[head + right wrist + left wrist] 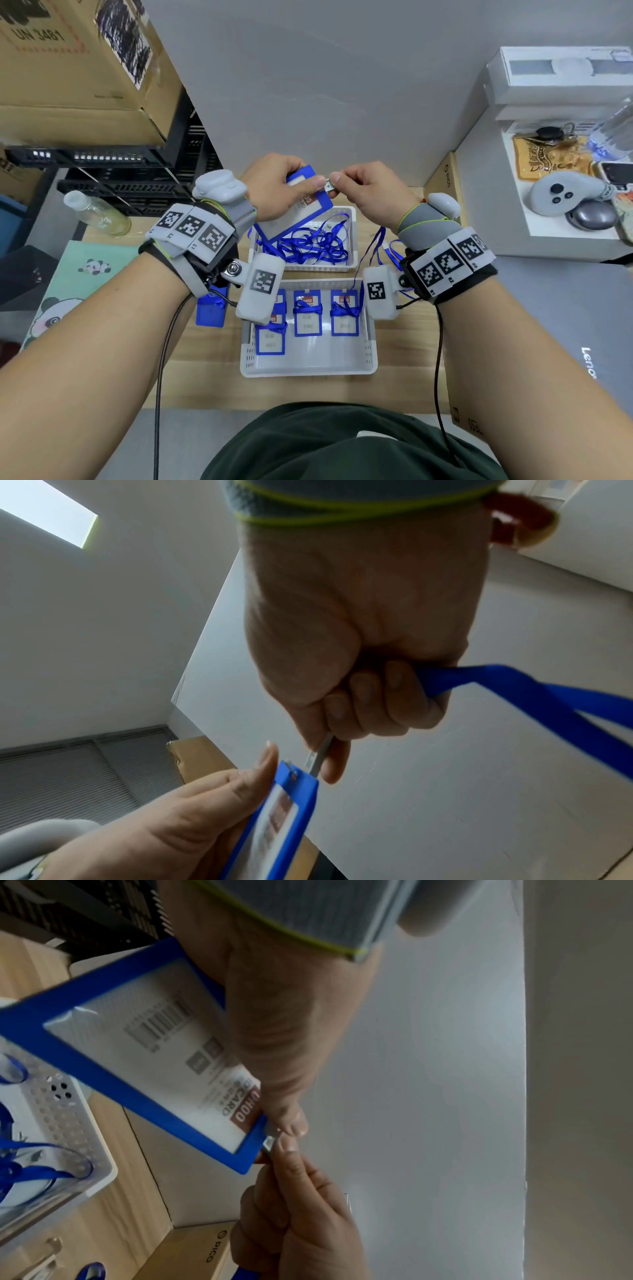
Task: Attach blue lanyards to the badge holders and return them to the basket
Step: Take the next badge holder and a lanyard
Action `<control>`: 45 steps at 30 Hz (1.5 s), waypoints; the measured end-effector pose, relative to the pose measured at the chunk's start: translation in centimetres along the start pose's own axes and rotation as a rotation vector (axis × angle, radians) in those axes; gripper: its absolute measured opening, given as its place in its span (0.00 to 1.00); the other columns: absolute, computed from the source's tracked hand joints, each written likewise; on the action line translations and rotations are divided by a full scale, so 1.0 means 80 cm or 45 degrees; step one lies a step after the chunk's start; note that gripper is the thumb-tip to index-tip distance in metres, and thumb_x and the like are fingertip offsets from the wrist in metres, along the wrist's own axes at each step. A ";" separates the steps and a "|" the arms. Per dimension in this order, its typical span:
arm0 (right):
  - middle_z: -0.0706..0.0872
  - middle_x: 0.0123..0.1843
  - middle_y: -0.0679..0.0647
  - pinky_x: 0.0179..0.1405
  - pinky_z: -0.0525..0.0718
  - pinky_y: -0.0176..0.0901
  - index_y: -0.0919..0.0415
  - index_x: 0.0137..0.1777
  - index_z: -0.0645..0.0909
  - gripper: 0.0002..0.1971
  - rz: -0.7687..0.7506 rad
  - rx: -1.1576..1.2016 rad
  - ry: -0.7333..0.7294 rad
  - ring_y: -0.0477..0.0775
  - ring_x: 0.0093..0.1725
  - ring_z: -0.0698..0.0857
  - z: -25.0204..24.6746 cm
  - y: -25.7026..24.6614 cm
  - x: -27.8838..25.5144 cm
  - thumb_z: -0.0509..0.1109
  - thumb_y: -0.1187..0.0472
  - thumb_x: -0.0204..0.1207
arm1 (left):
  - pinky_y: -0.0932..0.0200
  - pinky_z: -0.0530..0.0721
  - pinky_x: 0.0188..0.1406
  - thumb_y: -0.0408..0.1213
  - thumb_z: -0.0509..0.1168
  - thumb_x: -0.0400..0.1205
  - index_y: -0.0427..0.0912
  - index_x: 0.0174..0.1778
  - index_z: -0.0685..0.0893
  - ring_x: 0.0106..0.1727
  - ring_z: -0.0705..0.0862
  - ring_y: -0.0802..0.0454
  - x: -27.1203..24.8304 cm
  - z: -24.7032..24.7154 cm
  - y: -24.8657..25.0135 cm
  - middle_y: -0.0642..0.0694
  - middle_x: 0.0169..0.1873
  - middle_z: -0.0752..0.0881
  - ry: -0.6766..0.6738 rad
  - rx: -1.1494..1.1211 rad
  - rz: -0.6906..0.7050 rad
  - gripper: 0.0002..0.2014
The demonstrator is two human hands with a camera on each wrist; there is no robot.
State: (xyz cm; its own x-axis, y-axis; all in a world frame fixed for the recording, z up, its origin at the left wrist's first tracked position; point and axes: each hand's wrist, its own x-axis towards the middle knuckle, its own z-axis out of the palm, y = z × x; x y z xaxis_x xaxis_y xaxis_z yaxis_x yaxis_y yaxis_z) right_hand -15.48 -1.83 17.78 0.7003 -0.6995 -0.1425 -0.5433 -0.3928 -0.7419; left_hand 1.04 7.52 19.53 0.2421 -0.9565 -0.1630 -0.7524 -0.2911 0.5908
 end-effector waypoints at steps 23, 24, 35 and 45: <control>0.80 0.30 0.54 0.34 0.72 0.40 0.56 0.46 0.89 0.16 0.148 -0.296 0.302 0.52 0.30 0.77 -0.124 0.023 -0.008 0.62 0.51 0.83 | 0.54 0.74 0.31 0.56 0.67 0.79 0.43 0.34 0.80 0.31 0.79 0.45 0.035 0.046 -0.015 0.47 0.28 0.82 -0.083 -0.020 -0.070 0.19; 0.84 0.31 0.53 0.36 0.75 0.40 0.58 0.43 0.88 0.16 0.199 -0.278 0.272 0.52 0.28 0.80 -0.116 0.038 -0.005 0.62 0.53 0.82 | 0.56 0.74 0.31 0.57 0.67 0.79 0.43 0.34 0.80 0.32 0.80 0.46 0.036 0.049 -0.015 0.48 0.28 0.83 -0.099 0.005 -0.075 0.19; 0.90 0.41 0.50 0.40 0.77 0.40 0.52 0.39 0.76 0.09 0.713 -0.111 0.051 0.58 0.45 0.86 0.002 0.202 -0.001 0.63 0.67 0.76 | 0.55 0.78 0.32 0.55 0.63 0.82 0.42 0.41 0.83 0.37 0.83 0.45 0.045 0.096 -0.037 0.49 0.33 0.85 -0.255 0.054 -0.170 0.18; 0.84 0.63 0.57 0.63 0.82 0.52 0.59 0.68 0.82 0.16 0.857 -0.254 -0.468 0.63 0.61 0.83 0.056 0.258 0.021 0.60 0.63 0.84 | 0.46 0.83 0.45 0.47 0.66 0.82 0.38 0.50 0.84 0.45 0.86 0.40 0.062 0.131 -0.075 0.38 0.44 0.89 -0.329 0.015 -0.316 0.14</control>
State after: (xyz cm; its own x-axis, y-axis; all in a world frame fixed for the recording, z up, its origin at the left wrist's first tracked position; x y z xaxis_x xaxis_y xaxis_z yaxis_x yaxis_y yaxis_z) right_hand -23.45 -8.39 -0.70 0.2806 -0.5967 -0.7518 -0.9529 -0.0792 -0.2927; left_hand 0.32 4.30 6.93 0.2567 -0.8295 -0.4960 -0.6975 -0.5143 0.4990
